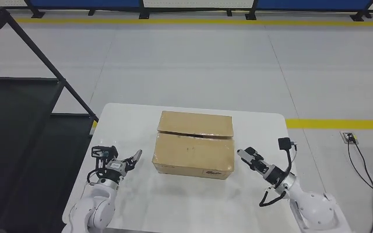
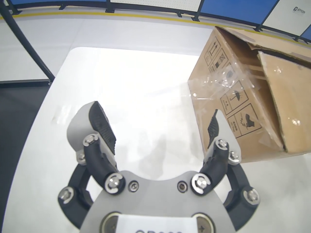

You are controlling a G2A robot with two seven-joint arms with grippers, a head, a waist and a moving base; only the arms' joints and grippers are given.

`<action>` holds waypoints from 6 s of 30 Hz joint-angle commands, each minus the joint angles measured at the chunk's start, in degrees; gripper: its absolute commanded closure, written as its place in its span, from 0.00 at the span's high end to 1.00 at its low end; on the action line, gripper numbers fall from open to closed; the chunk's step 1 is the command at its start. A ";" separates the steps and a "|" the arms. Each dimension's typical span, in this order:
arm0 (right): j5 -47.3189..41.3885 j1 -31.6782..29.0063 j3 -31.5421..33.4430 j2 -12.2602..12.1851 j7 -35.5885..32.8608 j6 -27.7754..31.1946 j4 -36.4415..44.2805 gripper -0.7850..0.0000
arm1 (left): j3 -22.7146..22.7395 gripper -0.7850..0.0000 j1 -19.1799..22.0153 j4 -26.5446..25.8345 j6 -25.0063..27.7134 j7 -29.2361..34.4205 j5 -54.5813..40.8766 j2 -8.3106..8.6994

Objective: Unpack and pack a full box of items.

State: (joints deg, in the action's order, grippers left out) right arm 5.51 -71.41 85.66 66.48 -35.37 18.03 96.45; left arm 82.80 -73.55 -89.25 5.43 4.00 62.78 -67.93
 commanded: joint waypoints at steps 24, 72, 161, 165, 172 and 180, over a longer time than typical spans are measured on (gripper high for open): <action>-11.95 17.89 -5.18 -0.70 -18.30 4.71 -22.27 1.00 | -3.71 1.00 1.21 1.32 9.63 0.35 5.99 0.11; -37.68 20.07 -14.20 -9.10 -37.07 4.25 -19.40 1.00 | 3.79 1.00 -2.20 -3.34 35.64 13.47 -3.59 2.62; -33.96 64.09 -47.96 17.72 18.25 -21.85 -72.91 1.00 | -0.53 1.00 -5.60 -7.06 31.90 10.22 6.00 4.21; -32.54 64.94 -48.62 19.36 19.21 -21.73 -75.54 1.00 | -1.00 1.00 -5.21 -7.00 32.44 10.28 6.39 4.32; -35.10 65.40 -46.15 20.60 18.63 -12.46 -78.81 1.00 | -1.55 1.00 -5.12 -6.86 32.33 9.77 6.26 4.44; -33.05 65.94 -45.57 21.51 18.71 -13.34 -80.78 1.00 | -1.86 1.00 -5.14 -6.69 32.30 9.22 6.04 4.61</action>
State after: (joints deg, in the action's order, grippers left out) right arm -28.14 -5.50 40.25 87.82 -16.66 5.56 15.79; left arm 80.92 -78.67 -95.91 37.71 13.36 68.97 -63.35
